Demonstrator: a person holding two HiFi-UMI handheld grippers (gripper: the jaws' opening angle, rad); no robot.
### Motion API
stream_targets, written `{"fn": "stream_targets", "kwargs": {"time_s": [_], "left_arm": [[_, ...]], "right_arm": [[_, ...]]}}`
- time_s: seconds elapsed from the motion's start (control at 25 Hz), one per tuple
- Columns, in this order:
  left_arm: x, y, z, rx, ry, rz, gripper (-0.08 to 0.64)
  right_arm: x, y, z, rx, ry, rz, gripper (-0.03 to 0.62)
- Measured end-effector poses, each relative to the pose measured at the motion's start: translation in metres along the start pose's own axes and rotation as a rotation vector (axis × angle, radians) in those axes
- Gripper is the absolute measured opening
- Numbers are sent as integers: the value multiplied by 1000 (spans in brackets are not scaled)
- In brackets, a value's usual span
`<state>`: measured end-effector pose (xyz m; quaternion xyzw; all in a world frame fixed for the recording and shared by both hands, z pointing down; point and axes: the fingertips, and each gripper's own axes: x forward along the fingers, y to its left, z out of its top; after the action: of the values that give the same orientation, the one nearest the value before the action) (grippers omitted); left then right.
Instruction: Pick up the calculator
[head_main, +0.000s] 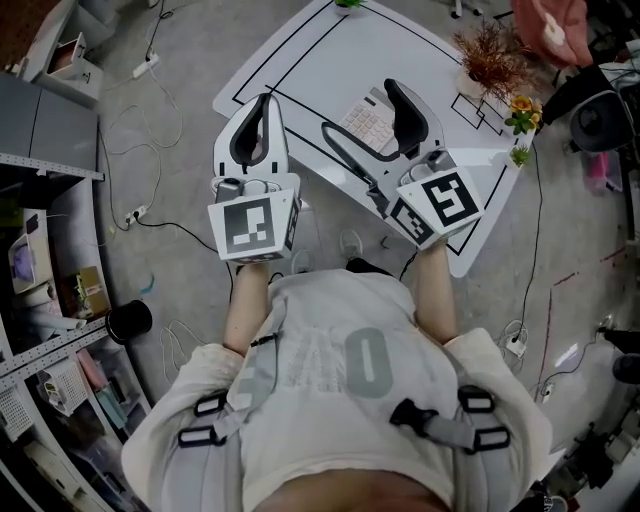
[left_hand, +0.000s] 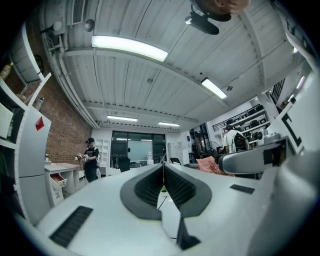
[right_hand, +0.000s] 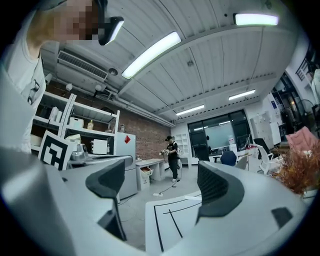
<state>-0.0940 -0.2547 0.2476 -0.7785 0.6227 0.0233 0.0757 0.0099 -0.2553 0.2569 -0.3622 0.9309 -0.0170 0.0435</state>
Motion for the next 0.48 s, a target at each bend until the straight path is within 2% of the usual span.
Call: {"fn": "stream_targets", "kwargs": {"time_s": [0.16, 0.48], "left_arm": [[14, -5, -8, -3, 19, -3, 21], [43, -17, -29, 7, 74, 1, 21]], "right_arm": [[0, -49, -23, 60, 51, -43, 445], [-12, -154, -92, 228, 189, -125, 443]]}}
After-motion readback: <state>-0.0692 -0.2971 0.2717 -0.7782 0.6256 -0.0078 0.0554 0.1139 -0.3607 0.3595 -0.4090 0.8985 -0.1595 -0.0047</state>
